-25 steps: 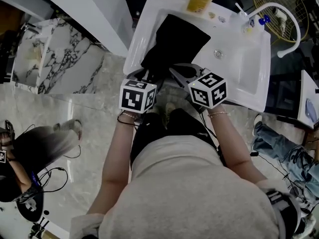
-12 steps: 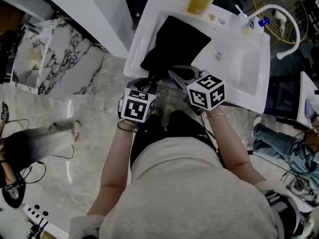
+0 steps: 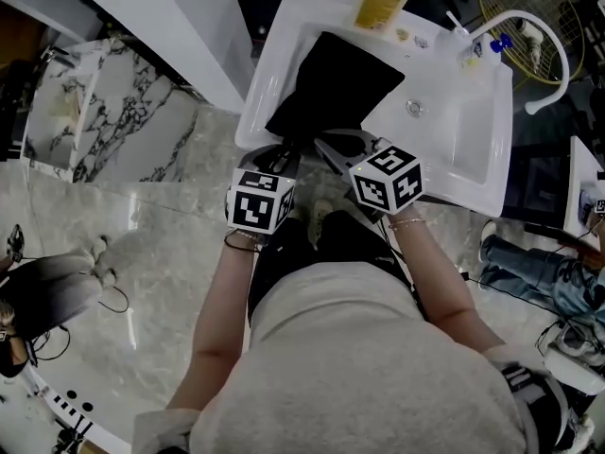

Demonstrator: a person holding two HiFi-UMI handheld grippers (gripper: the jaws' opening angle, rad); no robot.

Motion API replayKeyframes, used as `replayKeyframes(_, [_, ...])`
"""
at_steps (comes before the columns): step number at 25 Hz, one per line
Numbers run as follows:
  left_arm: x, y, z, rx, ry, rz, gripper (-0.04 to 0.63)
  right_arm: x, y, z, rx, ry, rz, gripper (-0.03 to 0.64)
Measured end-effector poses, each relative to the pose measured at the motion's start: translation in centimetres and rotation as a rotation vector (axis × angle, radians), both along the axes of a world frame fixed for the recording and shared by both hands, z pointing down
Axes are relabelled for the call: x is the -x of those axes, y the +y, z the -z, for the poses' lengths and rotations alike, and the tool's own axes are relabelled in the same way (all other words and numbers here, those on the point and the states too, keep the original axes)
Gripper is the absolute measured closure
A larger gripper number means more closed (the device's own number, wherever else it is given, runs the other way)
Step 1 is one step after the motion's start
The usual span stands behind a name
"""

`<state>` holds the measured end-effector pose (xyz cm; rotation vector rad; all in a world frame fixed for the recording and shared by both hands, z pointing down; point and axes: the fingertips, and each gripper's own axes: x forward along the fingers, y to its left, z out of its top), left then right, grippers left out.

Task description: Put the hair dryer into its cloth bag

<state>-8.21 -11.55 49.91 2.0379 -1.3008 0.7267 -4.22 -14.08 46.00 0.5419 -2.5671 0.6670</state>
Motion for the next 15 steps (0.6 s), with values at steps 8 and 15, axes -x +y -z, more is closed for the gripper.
replayKeyframes(8, [-0.1, -1.4, 0.5, -0.031, 0.010, 0.004, 0.476, 0.4, -0.5, 0.3, -0.002, -0.002, 0.000, 0.604])
replayKeyframes(15, [-0.8, -2.3, -0.2, -0.031, 0.018, -0.007, 0.476, 0.8, -0.4, 0.1, 0.007, 0.002, 0.005, 0.606])
